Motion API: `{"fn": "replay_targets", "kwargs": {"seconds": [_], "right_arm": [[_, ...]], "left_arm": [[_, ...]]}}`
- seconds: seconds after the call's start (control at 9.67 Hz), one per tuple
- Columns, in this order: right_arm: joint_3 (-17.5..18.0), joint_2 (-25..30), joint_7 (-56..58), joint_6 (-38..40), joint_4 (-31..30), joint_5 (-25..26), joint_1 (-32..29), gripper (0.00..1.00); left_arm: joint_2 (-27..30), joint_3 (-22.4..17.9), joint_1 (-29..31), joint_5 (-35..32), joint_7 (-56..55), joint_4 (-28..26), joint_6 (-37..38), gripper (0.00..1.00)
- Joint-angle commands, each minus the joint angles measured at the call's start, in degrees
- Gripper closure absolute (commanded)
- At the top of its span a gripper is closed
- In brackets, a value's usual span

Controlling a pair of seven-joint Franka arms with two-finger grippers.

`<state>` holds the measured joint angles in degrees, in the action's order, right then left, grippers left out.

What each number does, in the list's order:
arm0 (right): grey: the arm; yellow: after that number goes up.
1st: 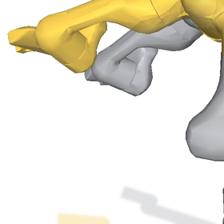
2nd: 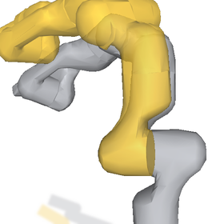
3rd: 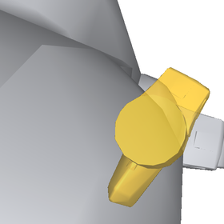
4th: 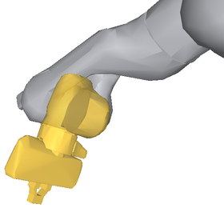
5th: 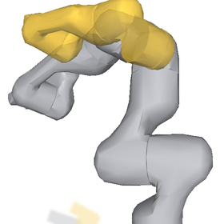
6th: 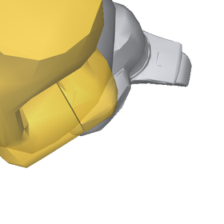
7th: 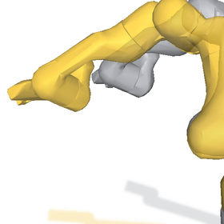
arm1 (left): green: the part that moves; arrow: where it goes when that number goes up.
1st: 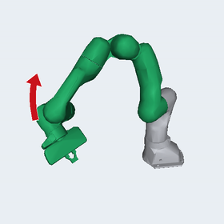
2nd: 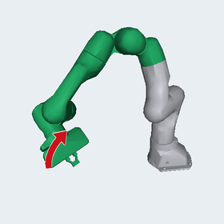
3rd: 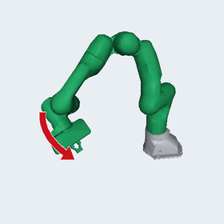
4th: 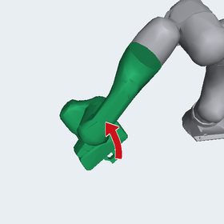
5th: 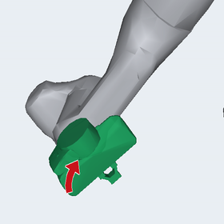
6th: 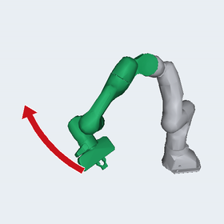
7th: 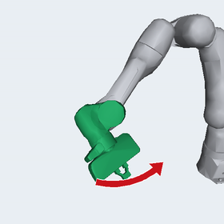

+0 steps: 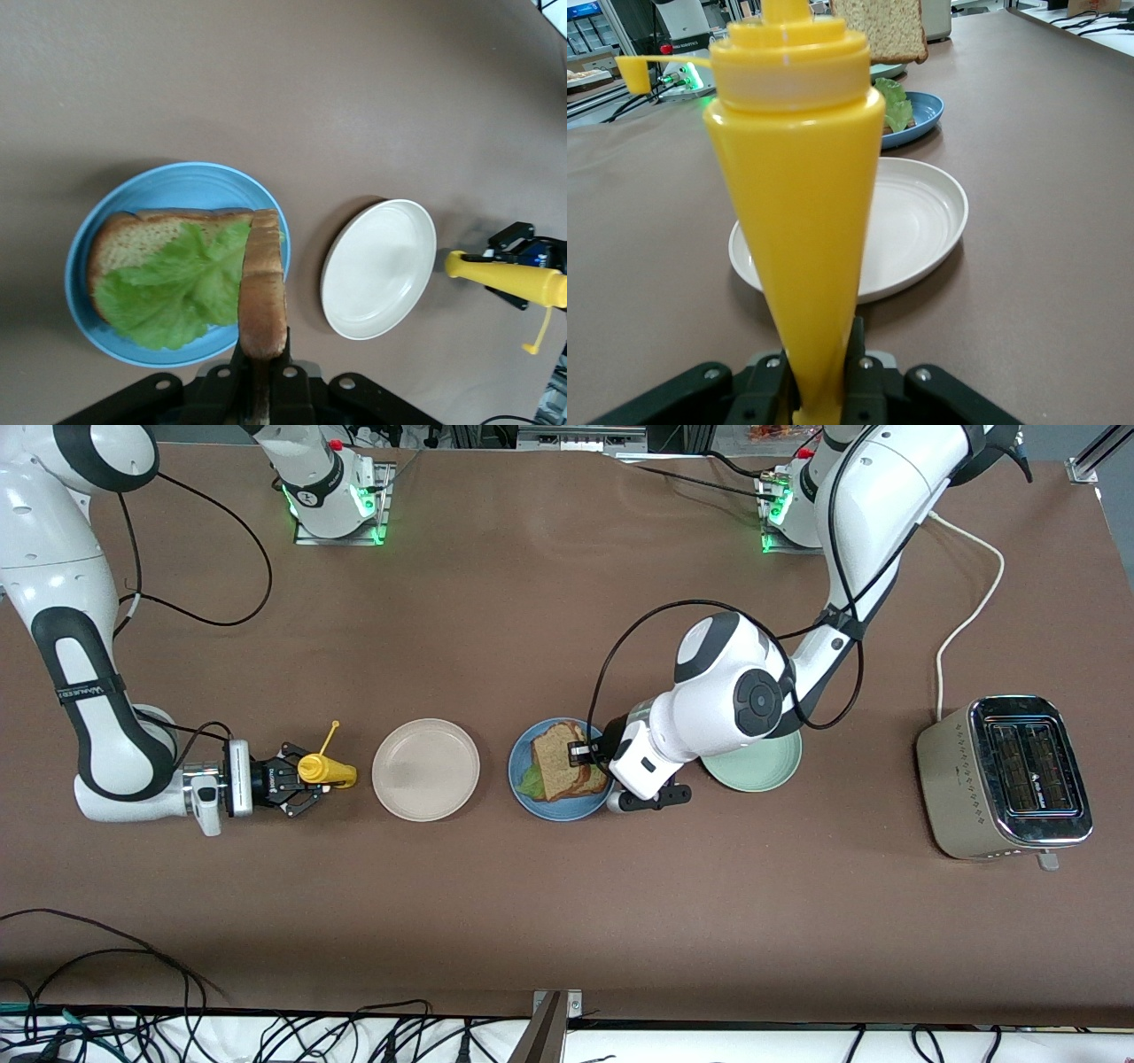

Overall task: Make sandwich in blue plate with both arms
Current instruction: 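Lower the bread onto the lettuce while the right gripper releases mustard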

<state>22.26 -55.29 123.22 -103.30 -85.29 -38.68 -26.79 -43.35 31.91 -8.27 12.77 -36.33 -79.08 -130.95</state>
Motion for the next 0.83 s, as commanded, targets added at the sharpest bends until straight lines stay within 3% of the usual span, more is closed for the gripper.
{"fn": "replay_targets", "kwargs": {"seconds": [0.0, 0.1, 0.21, 0.31, 0.72], "right_arm": [[0.7, -0.7, 1.8, -0.6, -0.1, -0.4, -0.9, 0.71], [0.7, -1.0, 1.8, -0.6, -0.1, -0.5, -1.0, 0.59], [0.7, -1.4, 2.0, -0.8, -0.1, -0.7, -1.0, 0.35], [0.7, -1.5, 3.5, -1.2, -0.1, -0.8, -1.1, 0.0], [-0.5, -1.2, 3.3, -0.9, 0.4, -0.3, -1.3, 0.0]], "left_arm": [[-2.3, 0.9, -0.6, 2.7, -0.9, 1.2, -4.4, 1.0], [-3.0, 0.9, -1.0, 2.3, -0.2, 1.2, -4.7, 1.0], [-3.8, 0.9, -1.1, 2.1, 0.8, 1.1, -5.4, 1.0], [-4.0, 0.9, -1.1, 2.0, 1.3, 0.9, -5.4, 1.0], [-4.8, 0.7, -1.0, 2.0, 1.4, -0.8, -5.3, 1.0]]}}
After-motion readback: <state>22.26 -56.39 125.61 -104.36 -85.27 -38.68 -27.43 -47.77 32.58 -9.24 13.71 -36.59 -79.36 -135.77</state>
